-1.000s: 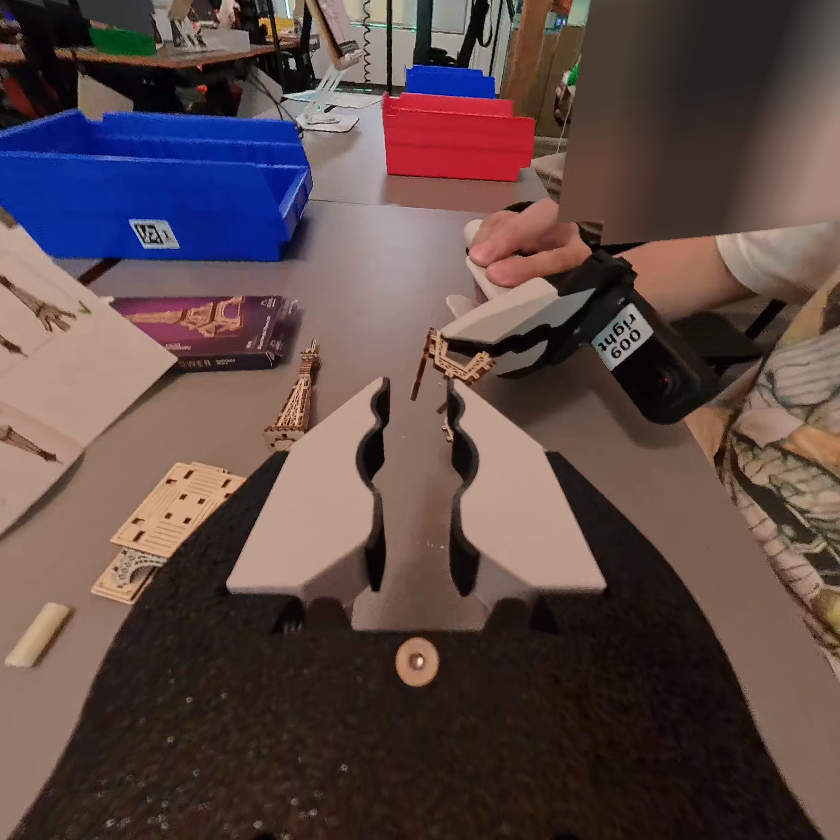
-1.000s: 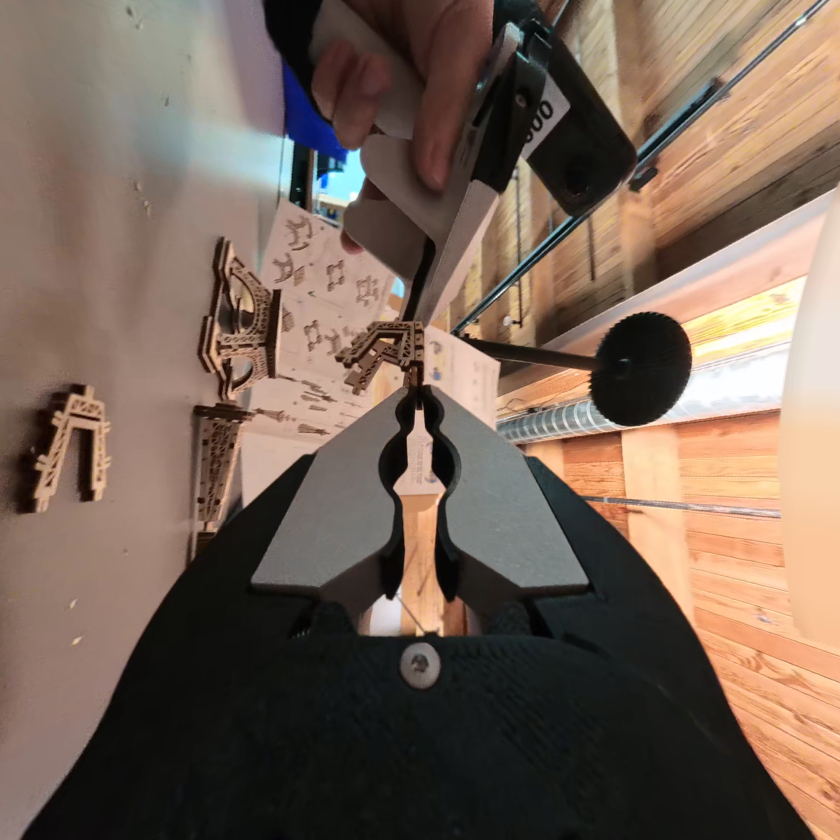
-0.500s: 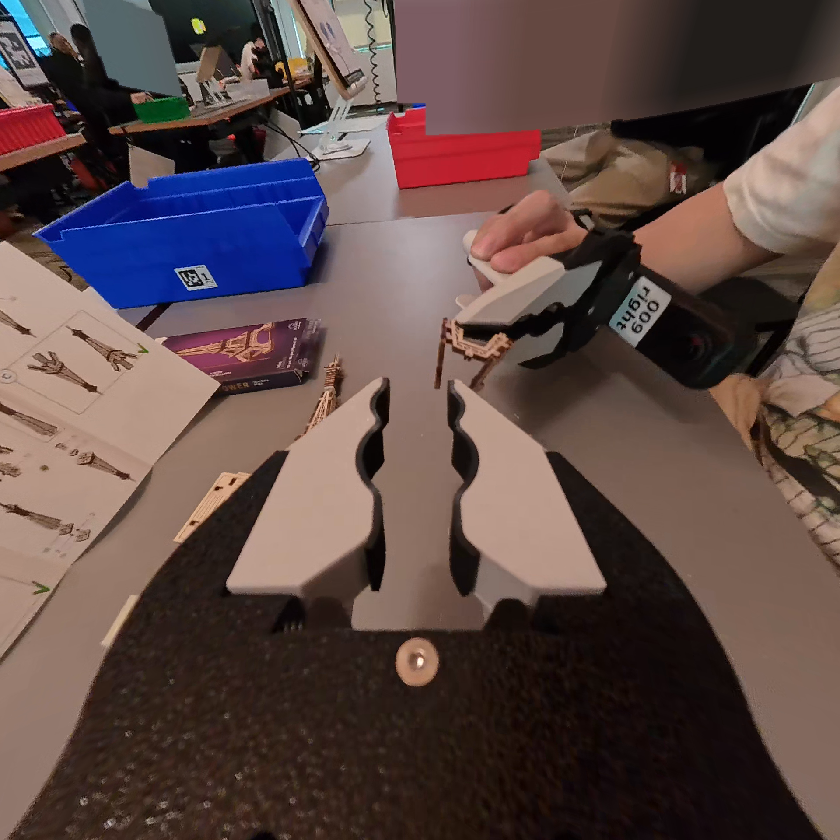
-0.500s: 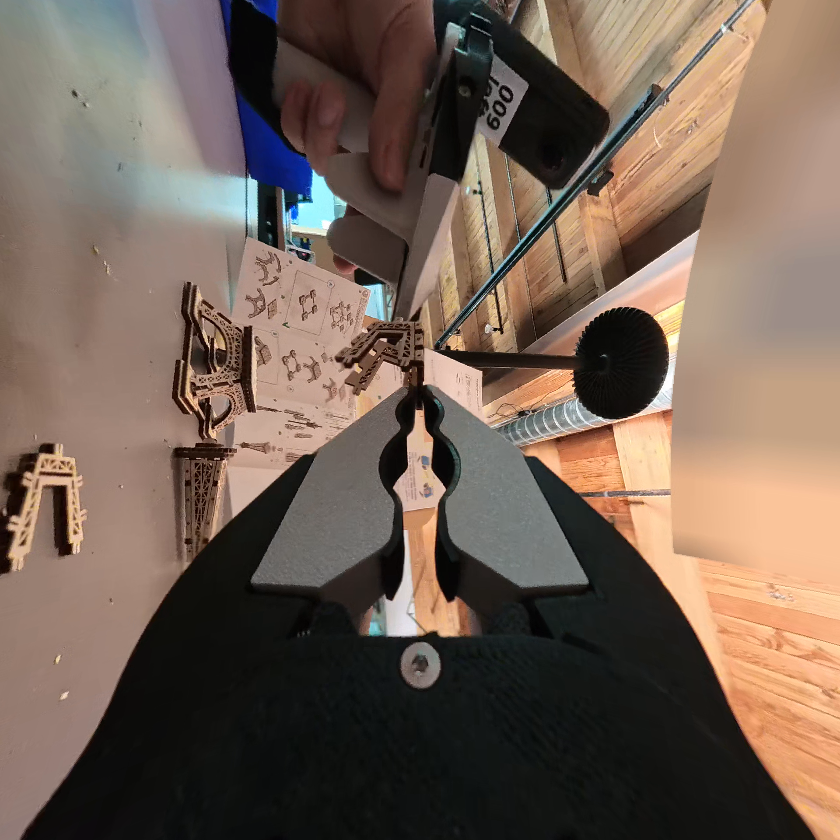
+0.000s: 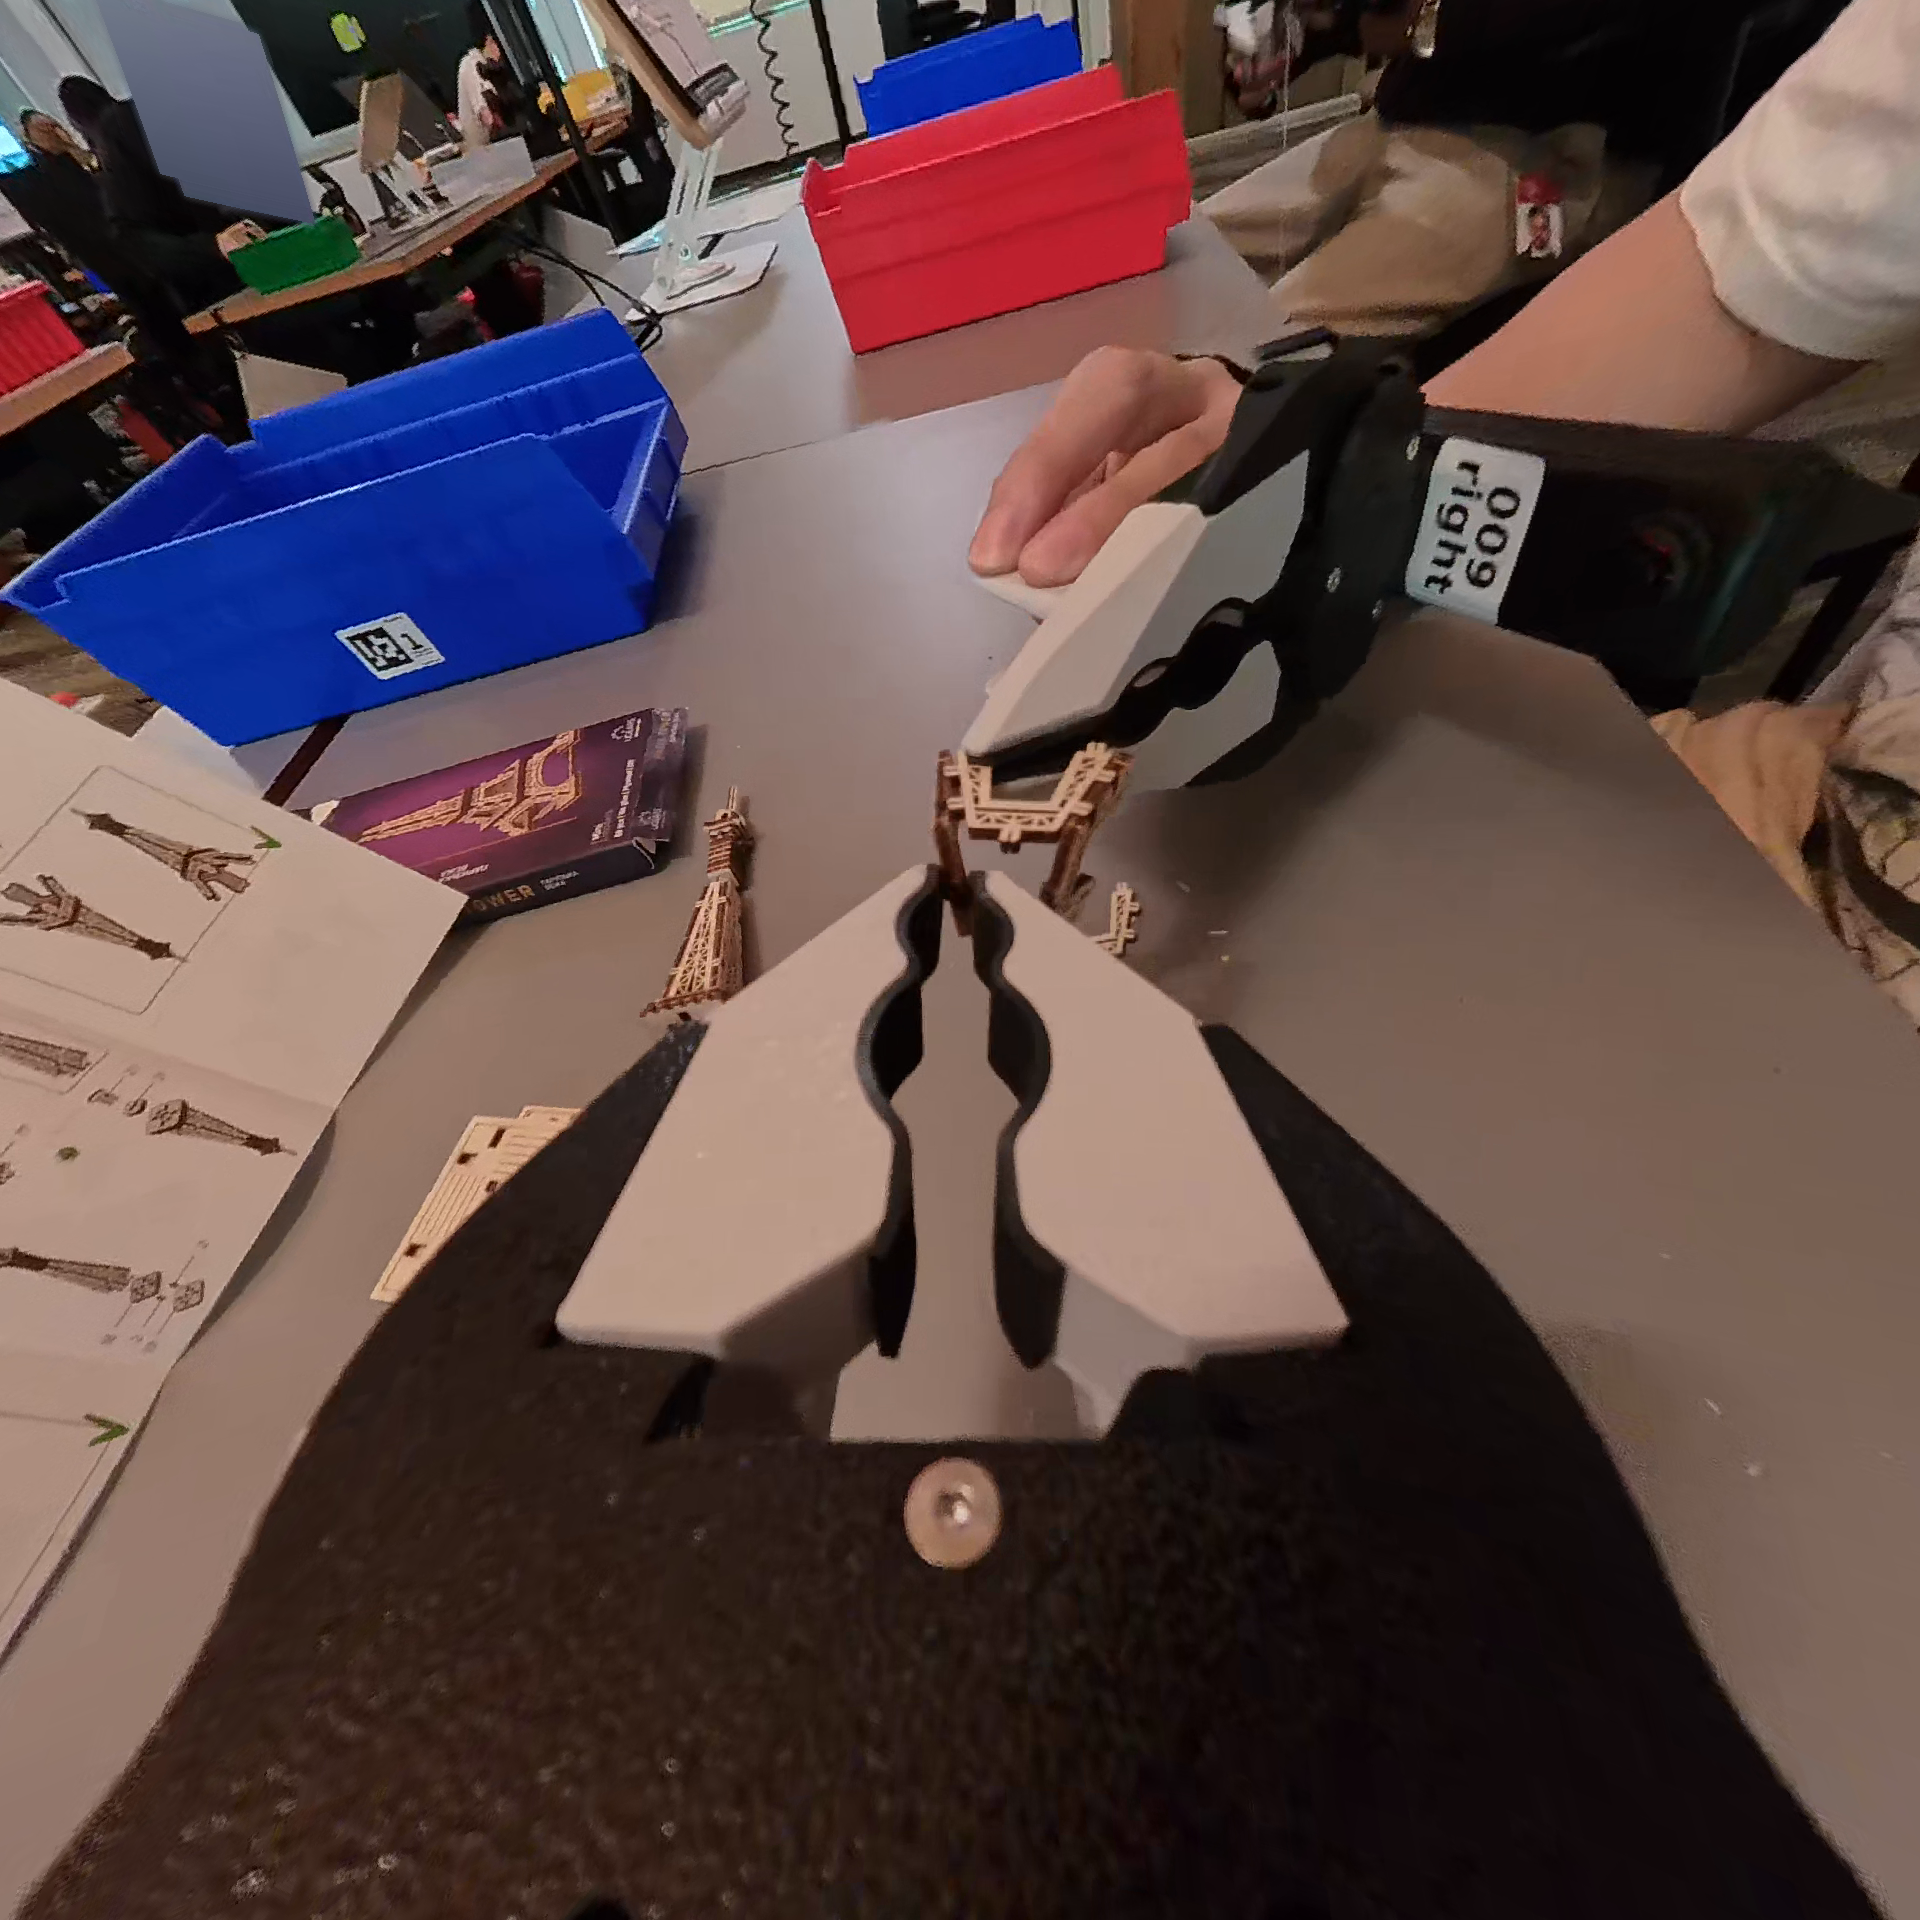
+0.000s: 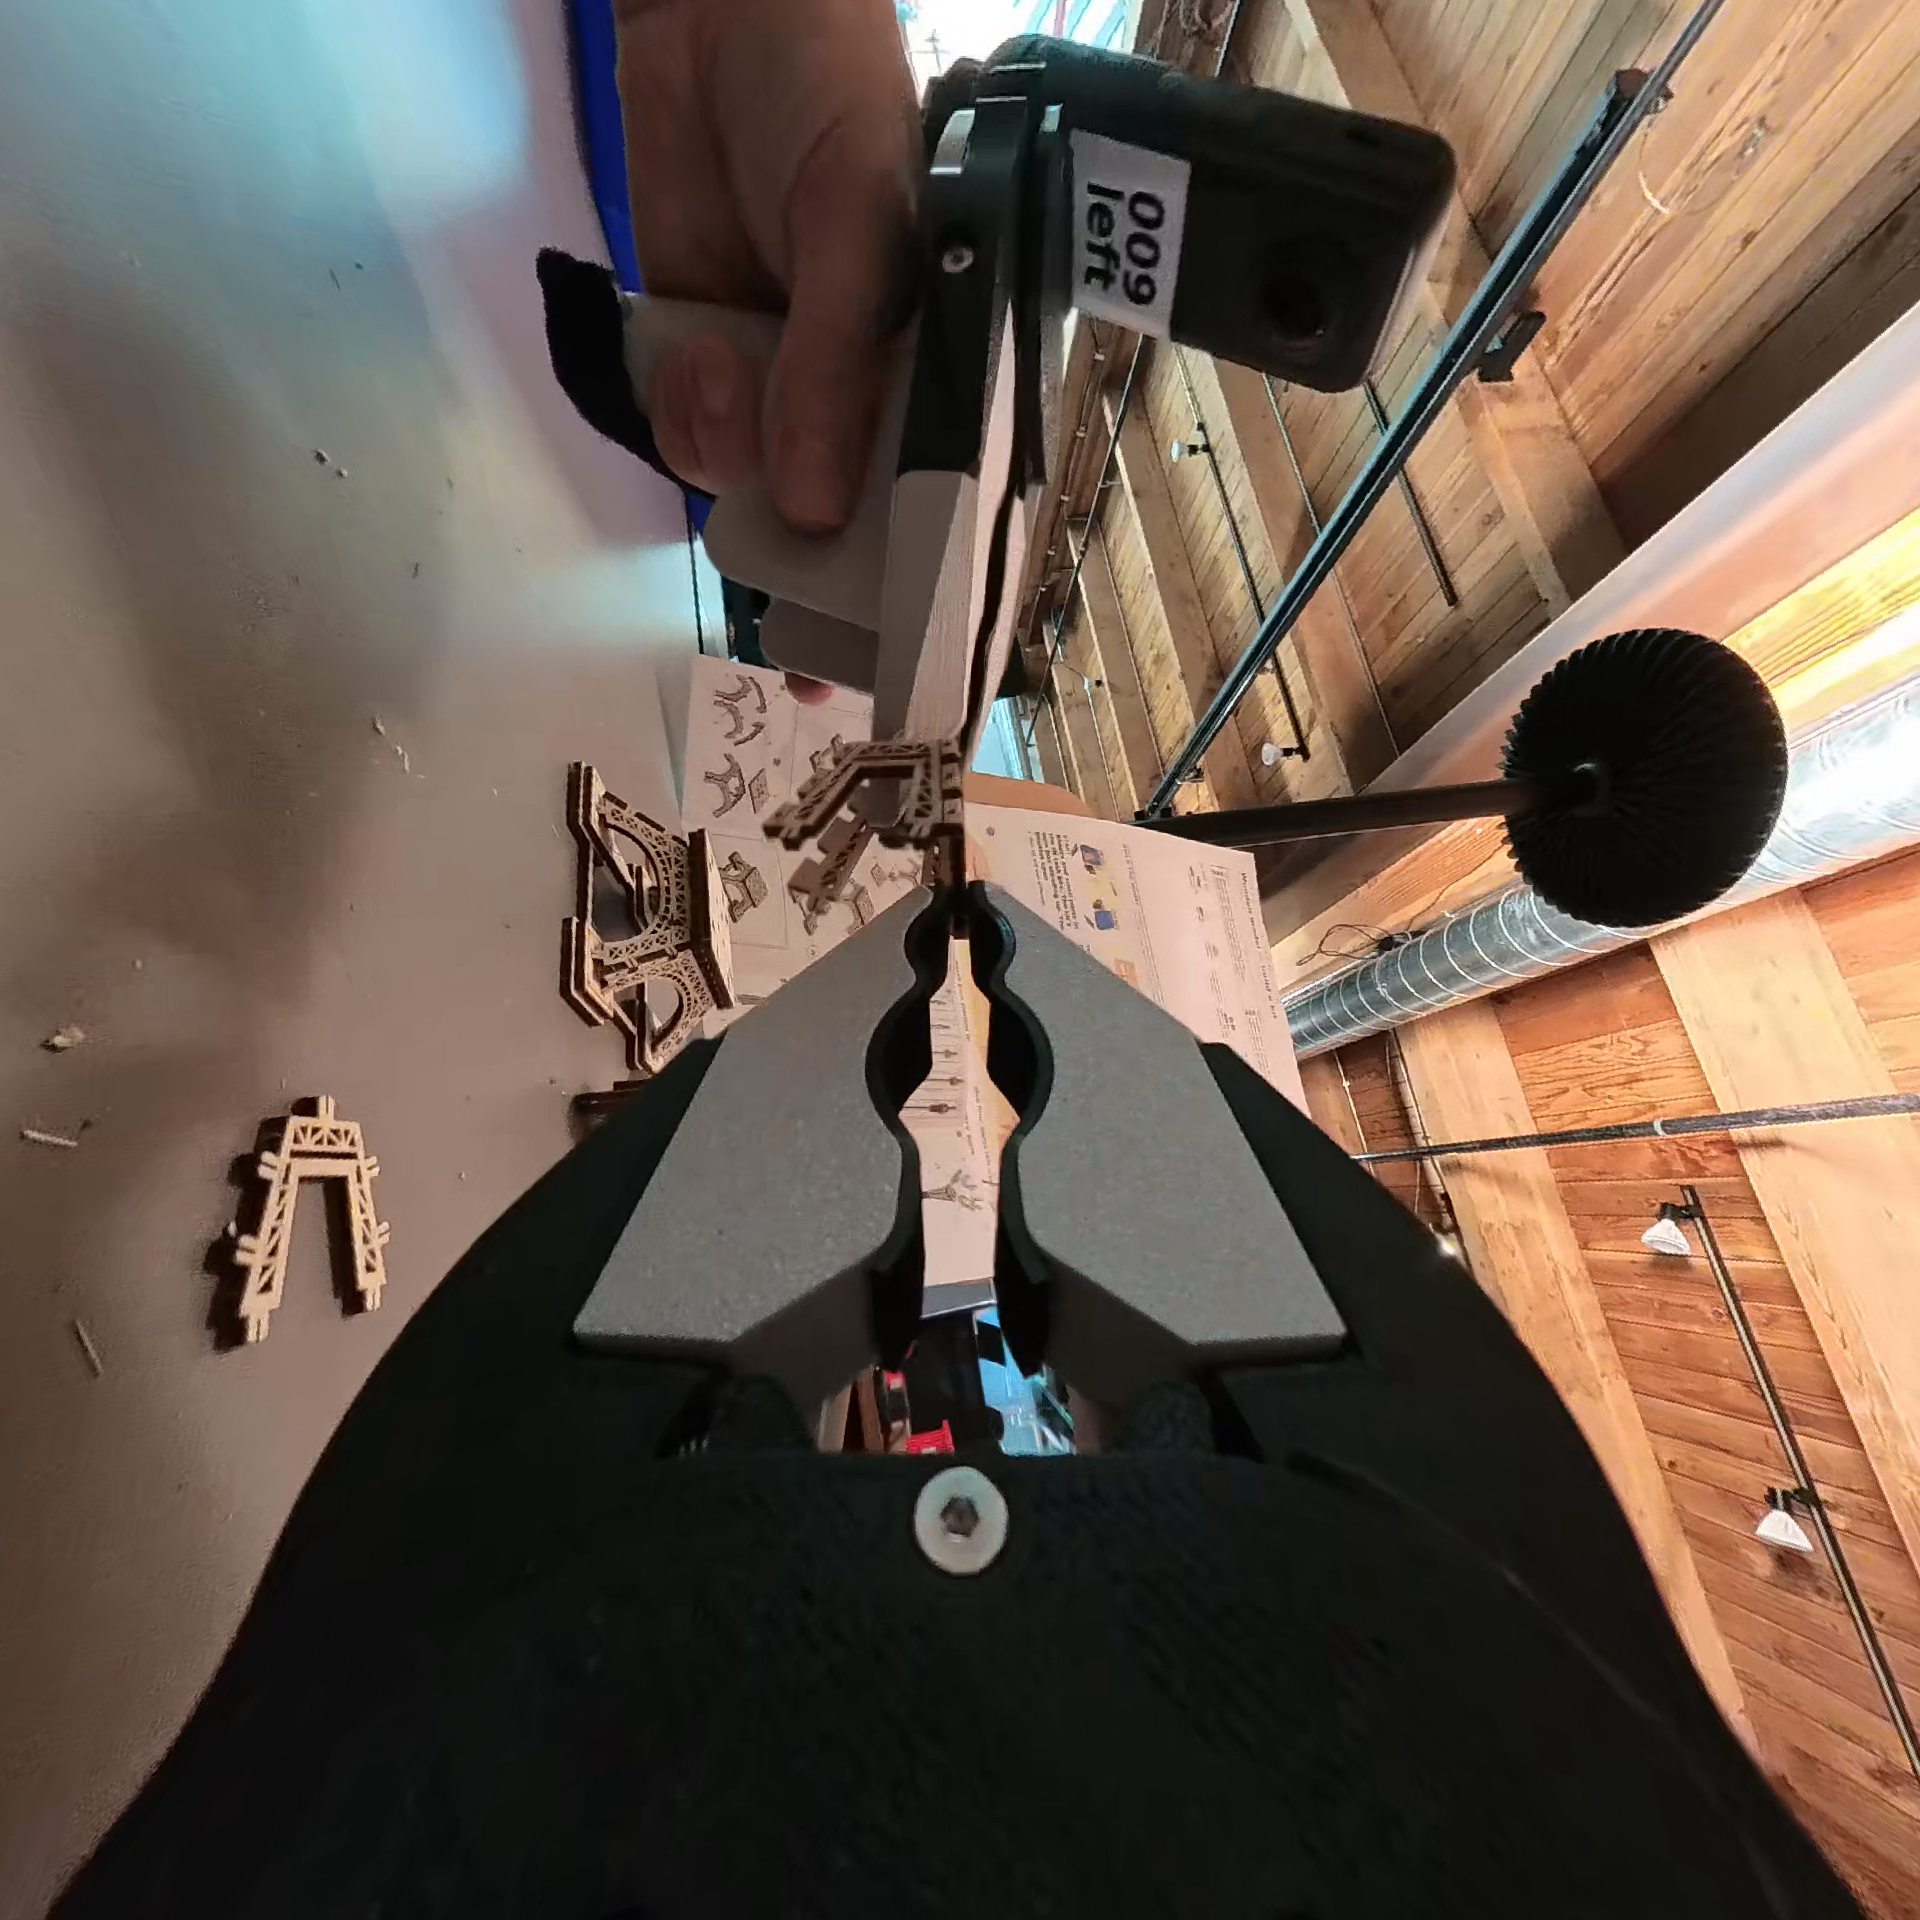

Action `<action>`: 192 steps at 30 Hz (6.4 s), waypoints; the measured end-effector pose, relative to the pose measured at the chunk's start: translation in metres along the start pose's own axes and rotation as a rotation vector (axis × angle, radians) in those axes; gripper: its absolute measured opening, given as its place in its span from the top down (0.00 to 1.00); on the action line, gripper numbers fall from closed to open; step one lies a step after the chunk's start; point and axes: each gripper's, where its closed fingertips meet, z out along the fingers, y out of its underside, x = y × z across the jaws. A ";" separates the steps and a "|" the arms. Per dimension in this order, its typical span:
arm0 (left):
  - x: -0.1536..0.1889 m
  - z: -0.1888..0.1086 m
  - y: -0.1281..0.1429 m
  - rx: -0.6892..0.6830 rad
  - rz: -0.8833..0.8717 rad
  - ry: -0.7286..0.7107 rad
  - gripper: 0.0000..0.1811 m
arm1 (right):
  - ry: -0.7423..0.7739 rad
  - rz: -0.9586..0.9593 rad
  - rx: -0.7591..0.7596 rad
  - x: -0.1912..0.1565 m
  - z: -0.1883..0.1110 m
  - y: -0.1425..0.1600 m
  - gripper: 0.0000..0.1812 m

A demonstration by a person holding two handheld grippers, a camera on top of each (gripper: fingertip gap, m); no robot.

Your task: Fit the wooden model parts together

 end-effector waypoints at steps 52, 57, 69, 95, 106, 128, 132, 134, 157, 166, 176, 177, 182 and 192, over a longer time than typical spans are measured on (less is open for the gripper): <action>-0.022 0.015 0.008 -0.135 0.103 -0.214 1.00 | -0.039 -0.068 -0.153 -0.007 0.006 0.024 1.00; -0.024 0.014 0.014 -0.167 0.134 -0.228 0.99 | -0.081 0.106 -0.197 -0.014 0.008 0.028 1.00; -0.029 0.016 0.014 -0.139 0.187 -0.251 1.00 | -0.093 0.134 -0.178 -0.018 0.009 0.030 1.00; -0.028 0.011 0.046 -0.266 -0.012 -0.190 1.00 | -0.070 0.210 -0.174 -0.011 0.008 0.040 1.00; 0.012 0.016 0.064 -0.324 -0.670 0.112 0.97 | -0.253 0.390 -0.208 -0.034 0.011 0.044 1.00; -0.002 0.005 0.092 -0.430 -0.375 0.030 0.82 | -1.171 1.476 -0.310 -0.103 0.007 0.016 0.99; -0.003 0.005 0.095 -0.436 -0.346 0.026 0.83 | -1.182 1.518 -0.310 -0.102 0.013 0.012 1.00; -0.004 0.004 0.095 -0.430 -0.337 0.024 0.83 | -1.206 1.547 -0.298 -0.101 0.011 0.008 1.00; -0.003 0.019 0.089 -0.404 -0.311 0.013 0.89 | -1.120 1.597 -0.336 -0.099 0.021 0.014 1.00; 0.002 0.014 0.088 -0.447 -0.359 0.016 0.84 | -1.048 1.638 -0.401 -0.100 0.020 0.013 1.00; 0.000 0.019 0.090 -0.450 -0.338 -0.006 0.86 | -1.059 1.731 -0.419 -0.100 0.020 0.009 0.99; -0.001 0.019 0.090 -0.449 -0.340 -0.007 0.86 | -1.055 1.731 -0.423 -0.100 0.020 0.009 0.99; 0.000 0.019 0.090 -0.447 -0.344 -0.005 0.86 | -1.006 1.812 -0.416 -0.094 0.023 0.012 1.00; -0.004 0.009 0.077 -0.340 -0.385 0.031 0.87 | -1.069 1.997 -0.412 -0.095 0.024 0.004 1.00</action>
